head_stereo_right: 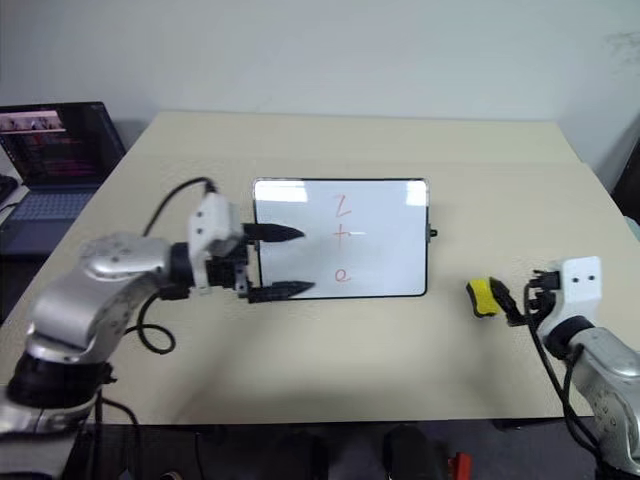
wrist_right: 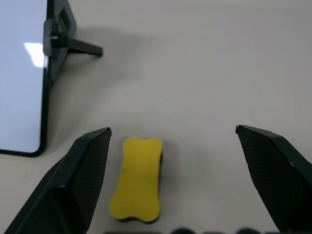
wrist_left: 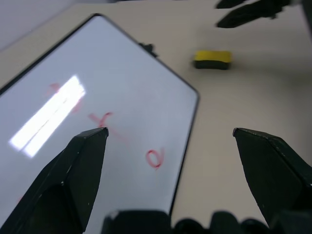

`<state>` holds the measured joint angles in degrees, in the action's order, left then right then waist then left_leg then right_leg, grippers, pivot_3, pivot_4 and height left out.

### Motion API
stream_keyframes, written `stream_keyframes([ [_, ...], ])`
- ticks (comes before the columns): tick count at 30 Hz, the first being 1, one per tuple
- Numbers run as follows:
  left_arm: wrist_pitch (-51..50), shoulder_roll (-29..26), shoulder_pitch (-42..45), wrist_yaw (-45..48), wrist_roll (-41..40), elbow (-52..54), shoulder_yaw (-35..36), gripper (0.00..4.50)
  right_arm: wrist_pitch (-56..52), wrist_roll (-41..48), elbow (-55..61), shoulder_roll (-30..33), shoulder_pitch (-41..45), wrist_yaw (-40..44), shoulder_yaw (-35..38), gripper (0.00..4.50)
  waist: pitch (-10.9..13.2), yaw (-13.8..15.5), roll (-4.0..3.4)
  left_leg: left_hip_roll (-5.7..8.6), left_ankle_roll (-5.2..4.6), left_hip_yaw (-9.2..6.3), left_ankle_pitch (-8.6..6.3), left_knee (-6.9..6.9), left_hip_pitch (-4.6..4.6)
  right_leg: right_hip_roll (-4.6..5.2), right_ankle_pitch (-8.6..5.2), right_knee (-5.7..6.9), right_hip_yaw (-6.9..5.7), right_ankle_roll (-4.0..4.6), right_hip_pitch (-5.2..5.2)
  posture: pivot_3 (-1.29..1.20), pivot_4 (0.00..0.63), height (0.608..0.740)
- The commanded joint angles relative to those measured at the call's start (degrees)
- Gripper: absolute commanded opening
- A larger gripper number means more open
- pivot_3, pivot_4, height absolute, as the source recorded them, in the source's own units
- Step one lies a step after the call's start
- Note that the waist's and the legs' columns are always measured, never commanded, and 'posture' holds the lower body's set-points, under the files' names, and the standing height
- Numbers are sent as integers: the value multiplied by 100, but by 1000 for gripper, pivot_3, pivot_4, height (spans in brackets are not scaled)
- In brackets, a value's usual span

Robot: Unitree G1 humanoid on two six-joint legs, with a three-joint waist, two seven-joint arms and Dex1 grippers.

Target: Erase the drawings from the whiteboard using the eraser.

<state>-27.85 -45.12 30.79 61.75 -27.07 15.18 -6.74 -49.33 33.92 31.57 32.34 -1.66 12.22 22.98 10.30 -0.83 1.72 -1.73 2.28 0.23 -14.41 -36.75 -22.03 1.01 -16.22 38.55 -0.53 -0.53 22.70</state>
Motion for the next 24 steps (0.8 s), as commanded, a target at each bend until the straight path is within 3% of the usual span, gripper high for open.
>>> stream_keyframes([
  [1, 463, 74, 204, 412, 313, -242, -298, 4500, -778, 210, 462, -130, 328, -503, -96, 4457, 0, -14, 0, 0, 0, -1, 0, 0, -3, 0, 0, 1, 0, 1, 3, 0, 150, 740],
  [9, 761, 261, 339, 785, 567, -246, -563, 4500, -865, -510, 92, -382, 797, -976, -861, 4457, 0, -34, 0, 3, -2, -4, 0, -19, -83, -13, 1, 5, -2, 1, 67, 0, 150, 740],
  [24, 808, 516, 433, 827, 730, -367, -595, 4500, -502, -894, -547, -757, 921, -764, -853, 4457, 0, -66, 0, 5, -7, -8, -3, -21, -79, -14, 4, 16, -2, 6, 67, 0, 150, 740],
])
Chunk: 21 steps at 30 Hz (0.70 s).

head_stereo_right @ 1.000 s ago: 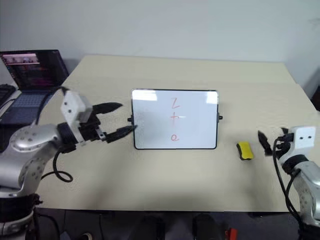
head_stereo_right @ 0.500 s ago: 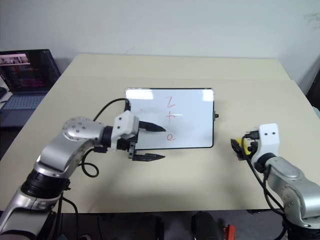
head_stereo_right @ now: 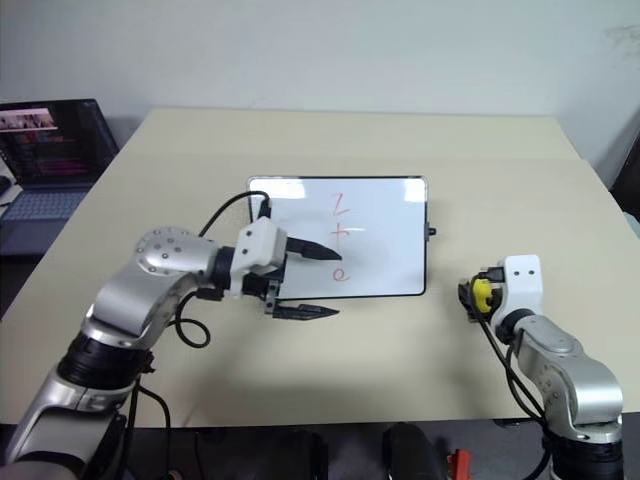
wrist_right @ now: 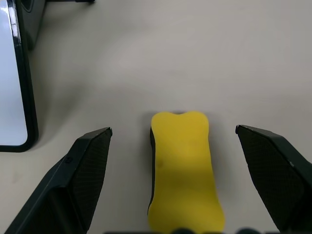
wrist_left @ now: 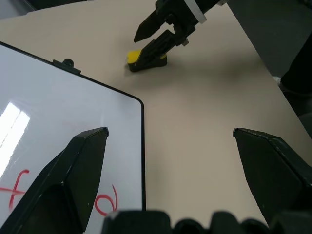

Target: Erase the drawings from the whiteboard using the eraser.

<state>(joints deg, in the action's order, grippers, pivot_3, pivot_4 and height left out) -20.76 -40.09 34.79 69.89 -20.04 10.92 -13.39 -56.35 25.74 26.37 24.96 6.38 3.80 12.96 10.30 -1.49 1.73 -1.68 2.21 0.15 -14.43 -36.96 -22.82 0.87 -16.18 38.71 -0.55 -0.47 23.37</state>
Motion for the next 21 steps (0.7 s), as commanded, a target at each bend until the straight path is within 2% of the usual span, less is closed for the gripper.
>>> stream_keyframes([
  [1, 93, 13, 24, 8, 27, 62, 81, 4500, 224, -82, -83, -29, 134, 91, 143, 4457, 0, 0, 0, 0, 0, 0, 0, 0, 0, 0, 0, 1, 0, 0, 0, 0, 150, 740],
  [15, 90, 11, -72, -39, 78, 74, 110, 4500, 425, -245, -593, -183, 323, 178, 211, 4457, 0, -3, 0, 0, 0, 0, 0, -4, 2, 1, 5, 12, 2, 9, 0, 0, 150, 740],
  [18, 89, 8, -100, -53, 87, 81, 114, 4500, 431, -254, -661, -210, 323, 190, 227, 3845, 0, -4, 0, 0, 0, 0, 0, -4, 4, 1, 6, 14, 1, 10, 0, 0, 150, 740],
  [21, 77, 9, -109, -66, 90, 84, 119, 4500, 441, -281, -710, -232, 332, 208, 230, 2849, 0, -3, 0, 0, 0, 1, 0, -5, 4, 1, 9, 15, 2, 15, 0, 0, 150, 740],
])
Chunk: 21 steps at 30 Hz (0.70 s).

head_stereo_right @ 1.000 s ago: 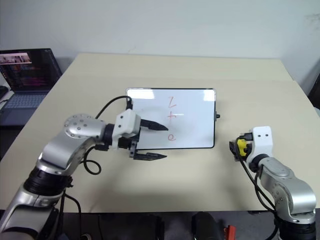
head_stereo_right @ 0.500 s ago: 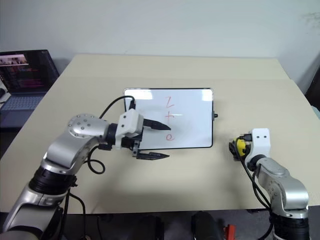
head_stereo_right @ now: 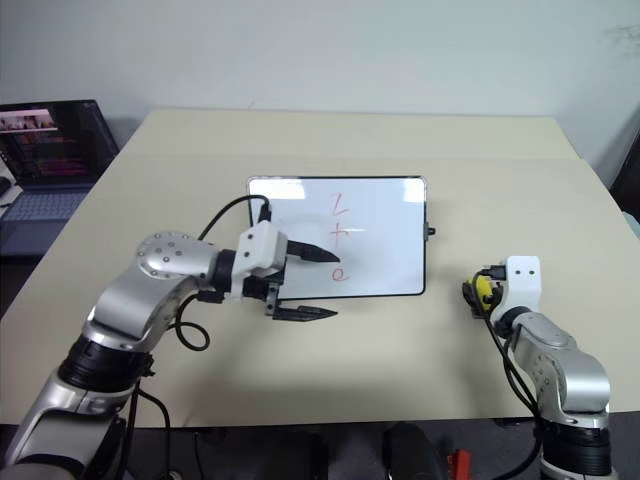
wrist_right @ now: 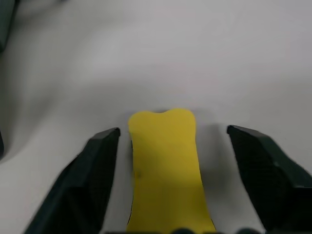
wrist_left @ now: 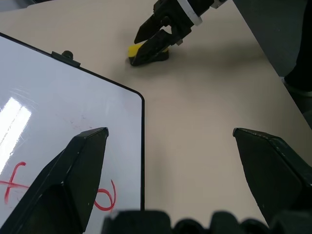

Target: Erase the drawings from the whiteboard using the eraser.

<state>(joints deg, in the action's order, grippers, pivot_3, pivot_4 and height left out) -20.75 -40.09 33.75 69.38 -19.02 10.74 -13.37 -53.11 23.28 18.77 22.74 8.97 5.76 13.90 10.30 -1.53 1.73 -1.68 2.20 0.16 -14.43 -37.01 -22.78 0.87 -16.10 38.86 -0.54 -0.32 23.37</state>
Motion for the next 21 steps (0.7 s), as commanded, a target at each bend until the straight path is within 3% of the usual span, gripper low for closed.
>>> stream_keyframes([
  [1, 73, 8, -8, -17, -12, 105, 118, 4500, 117, -37, 42, -20, 77, 18, 139, 2457, 0, 0, 0, 0, 0, 0, 0, 0, 0, 0, 0, 0, 0, 1, 0, 0, 150, 740],
  [4, 55, -2, -83, -46, -15, 139, 130, 4500, 117, -64, 2, -18, 92, 48, 105, 1432, 0, -2, 0, 0, 0, 0, 0, 0, 0, 0, 1, 1, 0, 2, 0, 0, 150, 740],
  [5, 49, -6, -108, -54, -16, 150, 134, 4500, 118, -73, -6, -19, 97, 56, 100, 1302, 0, -3, 0, 0, 0, 1, 0, 0, 1, 0, 1, 1, 1, 2, 0, 0, 150, 740],
  [12, -471, -47, -541, -445, -249, 472, 450, 4500, 177, -135, 157, 44, 12, 175, 43, 1302, 0, -7, 0, -2, 0, 0, 0, -2, 2, 1, 2, 5, 2, 3, 0, 0, 150, 740],
  [17, -1257, -143, -1271, -1107, -550, 1153, 1032, 4500, 309, -228, 902, 287, -357, 499, -228, 1302, -1, -11, -2, -9, 0, -5, 0, 1, 2, 6, -1, 7, 0, 0, 0, 0, 150, 740],
  [21, -1698, -44, -1333, -1777, -634, 1294, 1442, 4500, 351, -129, 1538, 602, -367, 937, -532, 1302, -1, -8, -2, -5, 0, -8, 0, -6, 5, 11, -9, 13, -3, -15, -1, 0, 150, 740],
])
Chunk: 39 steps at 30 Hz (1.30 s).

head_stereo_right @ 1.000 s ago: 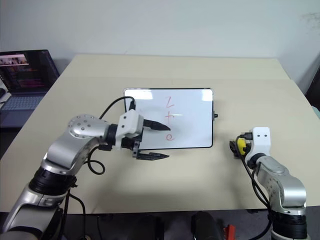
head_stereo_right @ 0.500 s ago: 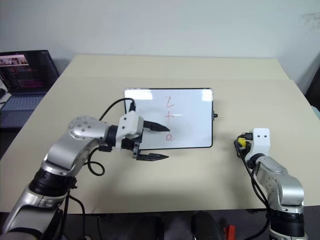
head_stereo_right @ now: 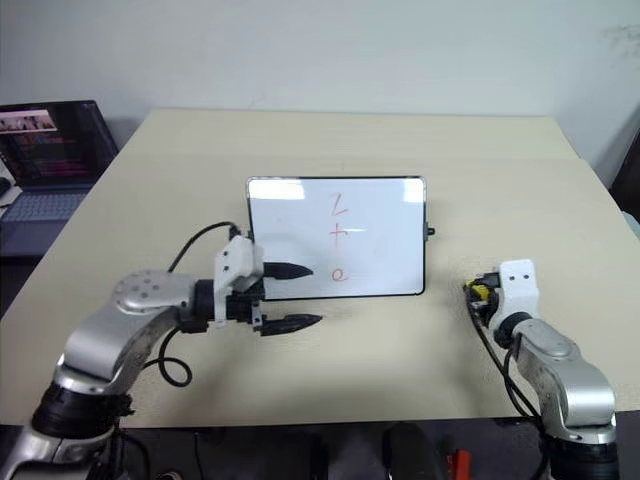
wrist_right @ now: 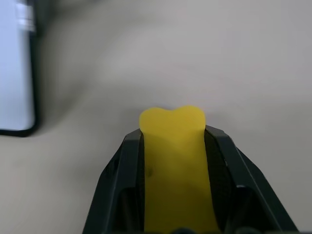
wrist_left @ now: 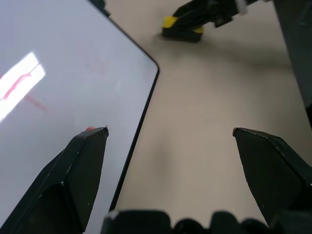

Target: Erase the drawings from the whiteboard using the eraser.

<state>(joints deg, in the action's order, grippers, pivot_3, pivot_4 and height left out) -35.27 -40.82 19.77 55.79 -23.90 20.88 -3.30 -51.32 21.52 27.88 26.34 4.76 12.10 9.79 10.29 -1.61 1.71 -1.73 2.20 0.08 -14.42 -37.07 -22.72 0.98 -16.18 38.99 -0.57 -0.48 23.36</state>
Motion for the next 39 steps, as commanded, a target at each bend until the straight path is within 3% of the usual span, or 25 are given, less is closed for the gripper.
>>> stream_keyframes([
  [1, -322, 21, 79, -492, -189, 301, 505, 4500, 191, 43, 722, 331, 124, 399, -189, 1302, 0, 0, 1, 1, 0, 0, 0, 0, 2, 1, 0, 1, 0, -3, -1, 0, 150, 740],
  [9, -801, -182, 341, -795, -340, 70, 800, 4500, 203, -67, 638, 382, 1790, 770, -1079, 1302, -1, -18, 2, 4, 0, 2, 1, 1, 20, -6, 3, 3, 2, -1, -13, 0, 150, 740],
  [18, -833, -127, 675, -985, -378, -257, 853, 4500, 1561, -1627, -1584, -649, 3787, 504, -2777, 1302, -1, -7, 2, 1, 1, 0, 1, 0, 5, 3, 13, 1, -2, 17, -3, 0, 150, 740],
  [25, -803, -134, 549, -1025, -402, -188, 881, 4500, 2270, -2255, -2617, -1225, 4248, 400, -2928, 1302, -2, 8, 4, 4, 1, 1, 1, -2, -13, 22, 14, -3, -3, 19, 8, 0, 150, 740],
  [39, -724, -96, 418, -1049, -340, -69, 748, 4500, 2886, -3043, -3727, -1670, 4649, 537, -3058, 1302, -2, -6, 4, -3, 1, 2, 1, -2, -8, 24, 15, 5, 0, 21, 11, 0, 150, 740],
])
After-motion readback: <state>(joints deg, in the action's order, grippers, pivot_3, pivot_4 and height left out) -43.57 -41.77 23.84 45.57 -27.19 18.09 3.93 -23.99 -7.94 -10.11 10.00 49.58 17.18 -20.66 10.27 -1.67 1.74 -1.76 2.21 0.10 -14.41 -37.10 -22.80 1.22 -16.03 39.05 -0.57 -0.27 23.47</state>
